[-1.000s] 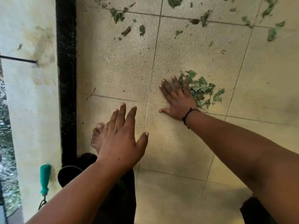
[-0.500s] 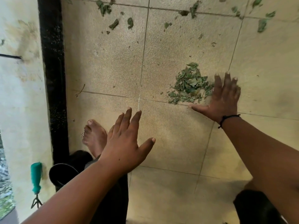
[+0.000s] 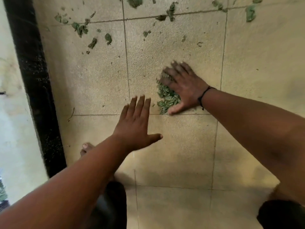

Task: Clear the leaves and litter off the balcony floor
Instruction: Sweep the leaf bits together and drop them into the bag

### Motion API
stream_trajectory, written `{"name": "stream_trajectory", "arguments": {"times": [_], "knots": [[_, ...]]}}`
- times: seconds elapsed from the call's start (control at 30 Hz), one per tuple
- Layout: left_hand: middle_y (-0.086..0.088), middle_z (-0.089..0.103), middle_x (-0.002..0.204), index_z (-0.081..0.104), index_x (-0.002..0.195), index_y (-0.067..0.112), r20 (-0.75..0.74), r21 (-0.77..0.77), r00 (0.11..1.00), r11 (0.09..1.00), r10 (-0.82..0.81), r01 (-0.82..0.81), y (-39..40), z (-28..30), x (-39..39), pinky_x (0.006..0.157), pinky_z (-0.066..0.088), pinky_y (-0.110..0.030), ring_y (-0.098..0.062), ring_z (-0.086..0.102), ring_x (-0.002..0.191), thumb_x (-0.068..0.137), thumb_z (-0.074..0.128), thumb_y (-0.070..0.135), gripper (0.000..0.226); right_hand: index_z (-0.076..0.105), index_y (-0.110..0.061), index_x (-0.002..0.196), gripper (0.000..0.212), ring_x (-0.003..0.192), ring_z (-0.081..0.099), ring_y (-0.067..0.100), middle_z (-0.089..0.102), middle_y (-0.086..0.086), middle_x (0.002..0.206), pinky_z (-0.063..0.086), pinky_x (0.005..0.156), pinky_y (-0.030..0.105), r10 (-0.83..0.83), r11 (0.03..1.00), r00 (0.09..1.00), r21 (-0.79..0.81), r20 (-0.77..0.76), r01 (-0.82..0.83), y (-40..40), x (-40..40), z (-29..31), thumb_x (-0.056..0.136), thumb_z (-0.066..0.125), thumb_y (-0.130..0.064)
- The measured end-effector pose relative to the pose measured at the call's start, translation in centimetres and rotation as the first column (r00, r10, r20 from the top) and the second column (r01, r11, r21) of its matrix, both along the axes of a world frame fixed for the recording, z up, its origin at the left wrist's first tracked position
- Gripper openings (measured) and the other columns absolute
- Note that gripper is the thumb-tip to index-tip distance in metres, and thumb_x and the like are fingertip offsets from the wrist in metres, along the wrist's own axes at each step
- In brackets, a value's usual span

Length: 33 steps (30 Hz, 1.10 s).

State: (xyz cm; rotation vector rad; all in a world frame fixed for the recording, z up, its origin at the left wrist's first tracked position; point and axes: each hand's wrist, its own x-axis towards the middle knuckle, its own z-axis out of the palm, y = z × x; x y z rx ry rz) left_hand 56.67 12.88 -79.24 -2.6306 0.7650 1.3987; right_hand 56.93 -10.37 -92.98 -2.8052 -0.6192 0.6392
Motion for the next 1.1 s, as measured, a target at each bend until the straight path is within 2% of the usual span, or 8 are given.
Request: {"name": "stream_trajectory", "arguments": {"times": [0.13,0.3,0.5,0.7,0.8,0.9,1.0,1.1], "knots": [[-0.016,-0.039,0.154,-0.037,0.143,0.005,0.086,0.16,0.991,0.983,-0.106,0.092,-2.0,-7.4,1.4,0.117,-0.017,-0.053,-0.034,-0.035,0.142,0.072,0.047,0.088,0.138,0.004,-0.025,0.154,0.13,0.148,0.001,0.04,0.01,0.013,0.161,-0.004,0.12,0.052,0.064,0.998,0.997,-0.011,0.047,-0.063,0.2,-0.7,-0.1,0.051,0.03,-0.101],[-0.016,-0.038,0.155,-0.037,0.144,0.012,0.208,0.117,0.971,0.989,-0.114,0.091,-1.7,-9.6,1.8,0.114,-0.018,-0.058,-0.035,-0.033,0.143,0.063,0.032,0.098,0.137,0.005,-0.021,0.155,0.127,0.148,-0.002,0.043,0.003,0.016,0.163,0.001,0.119,0.057,0.046,0.997,0.996,-0.058,0.081,-0.042,2.1,-0.5,-0.3,0.058,0.02,-0.101],[-0.012,-0.034,0.158,-0.036,0.143,0.014,0.227,0.117,0.959,0.983,-0.167,0.144,-1.5,-9.4,0.1,0.11,-0.024,-0.056,-0.034,-0.033,0.144,0.076,0.026,0.089,0.118,0.04,-0.012,0.141,0.084,0.139,0.032,0.04,0.046,0.013,0.143,0.024,0.117,0.048,0.045,0.993,0.965,0.09,0.26,-0.07,3.4,-0.8,-1.9,0.081,0.045,-0.07],[-0.01,0.004,0.165,0.019,0.156,0.013,0.227,-0.26,0.948,0.952,0.223,-0.162,-1.8,-7.4,-3.0,0.118,-0.004,-0.046,-0.025,-0.003,0.151,0.087,0.036,0.075,0.094,0.047,-0.026,0.116,0.055,0.108,0.039,0.025,0.044,0.0,0.121,0.029,0.088,0.04,0.072,0.984,0.932,0.125,0.355,-0.124,2.9,-0.6,-1.5,0.068,0.054,-0.05],[-0.005,0.032,0.152,0.045,0.143,0.018,0.219,-0.388,0.744,0.756,0.632,-0.527,-1.8,-6.7,-3.7,0.114,0.016,-0.045,-0.024,0.023,0.143,0.085,0.049,0.066,0.075,0.06,-0.021,0.108,0.044,0.094,0.052,0.026,0.061,0.002,0.111,0.042,0.079,0.038,0.11,0.973,0.916,0.146,0.386,-0.178,2.7,-0.6,-1.4,0.071,0.062,-0.045],[0.002,0.053,0.115,0.061,0.114,0.018,0.01,-0.474,0.37,0.33,0.929,-0.816,-1.7,-6.4,-3.0,0.105,0.038,-0.041,-0.018,0.05,0.112,0.093,0.054,0.053,0.041,0.067,-0.014,0.087,0.015,0.063,0.056,0.024,0.062,0.004,0.079,0.043,0.059,0.029,0.15,0.964,0.904,0.145,0.401,-0.224,2.8,0.1,-1.0,0.079,0.055,-0.02],[0.003,0.062,0.096,0.065,0.1,0.018,-0.303,-0.34,-0.082,-0.188,0.949,-0.921,-1.9,-5.3,-2.1,0.081,0.048,-0.032,-0.012,0.058,0.088,0.103,0.044,0.046,0.036,0.065,-0.007,0.097,0.017,0.059,0.055,0.026,0.061,0.011,0.081,0.034,0.051,0.027,0.202,0.97,0.961,0.098,0.187,-0.223,2.9,1.6,0.9,0.084,0.054,-0.01],[0.001,0.066,0.104,0.065,0.105,0.021,-0.47,-0.132,-0.321,-0.425,0.822,-0.895,-2.1,-3.7,-2.2,0.08,0.049,-0.027,-0.015,0.062,0.098,0.103,0.035,0.054,0.045,0.052,-0.01,0.123,0.03,0.088,0.057,0.03,0.058,0.013,0.112,0.035,0.062,0.033,0.038,0.999,0.994,0.03,-0.102,-0.035,2.2,1.5,3.7,0.096,0.05,-0.023]]}}
